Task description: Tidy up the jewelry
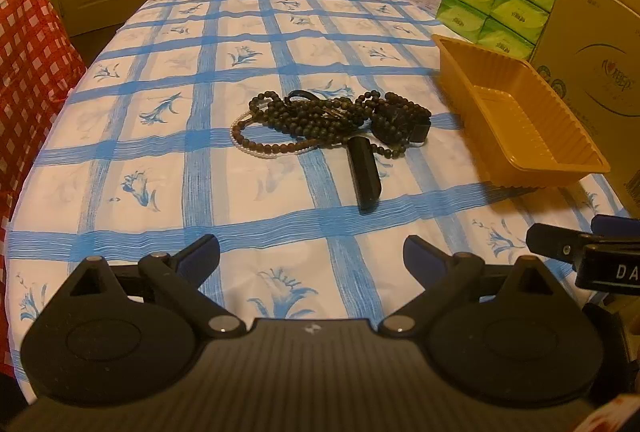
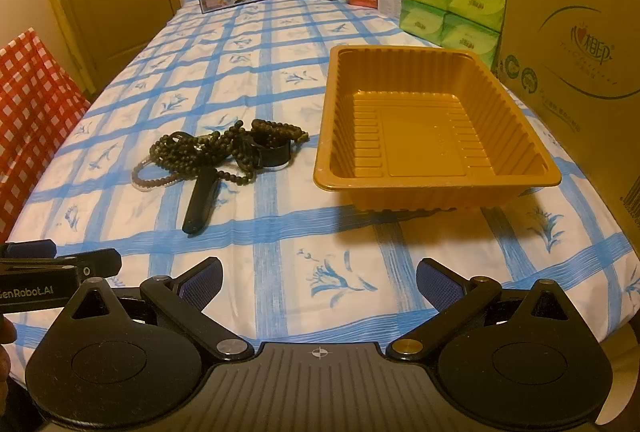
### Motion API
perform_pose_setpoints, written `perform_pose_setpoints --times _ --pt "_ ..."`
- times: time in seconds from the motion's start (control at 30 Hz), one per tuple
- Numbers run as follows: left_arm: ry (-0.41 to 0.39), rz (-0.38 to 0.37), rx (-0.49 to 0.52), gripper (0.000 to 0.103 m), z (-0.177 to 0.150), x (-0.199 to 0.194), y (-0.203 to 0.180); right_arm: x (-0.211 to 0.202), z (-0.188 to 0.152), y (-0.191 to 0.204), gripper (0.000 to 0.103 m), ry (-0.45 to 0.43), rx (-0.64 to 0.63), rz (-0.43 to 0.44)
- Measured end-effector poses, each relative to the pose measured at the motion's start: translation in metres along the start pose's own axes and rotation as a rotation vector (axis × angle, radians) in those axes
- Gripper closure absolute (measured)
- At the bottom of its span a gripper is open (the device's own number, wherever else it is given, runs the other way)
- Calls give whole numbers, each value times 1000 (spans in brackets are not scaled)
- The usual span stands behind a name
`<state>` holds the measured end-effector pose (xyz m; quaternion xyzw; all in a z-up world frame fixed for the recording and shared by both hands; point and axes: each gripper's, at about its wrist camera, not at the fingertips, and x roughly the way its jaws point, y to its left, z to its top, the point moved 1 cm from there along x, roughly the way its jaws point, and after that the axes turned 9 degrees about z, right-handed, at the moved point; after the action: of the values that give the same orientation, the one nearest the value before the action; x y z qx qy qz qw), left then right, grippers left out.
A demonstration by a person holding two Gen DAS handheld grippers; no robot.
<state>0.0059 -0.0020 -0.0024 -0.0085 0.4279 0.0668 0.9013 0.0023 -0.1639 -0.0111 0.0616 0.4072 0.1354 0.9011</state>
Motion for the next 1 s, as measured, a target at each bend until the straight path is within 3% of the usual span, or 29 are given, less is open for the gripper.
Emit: perform_pose_setpoints --times 1.0 --pt "-1 -4 -2 6 -1 0 -2 0 4 -1 0 -5 2 -7"
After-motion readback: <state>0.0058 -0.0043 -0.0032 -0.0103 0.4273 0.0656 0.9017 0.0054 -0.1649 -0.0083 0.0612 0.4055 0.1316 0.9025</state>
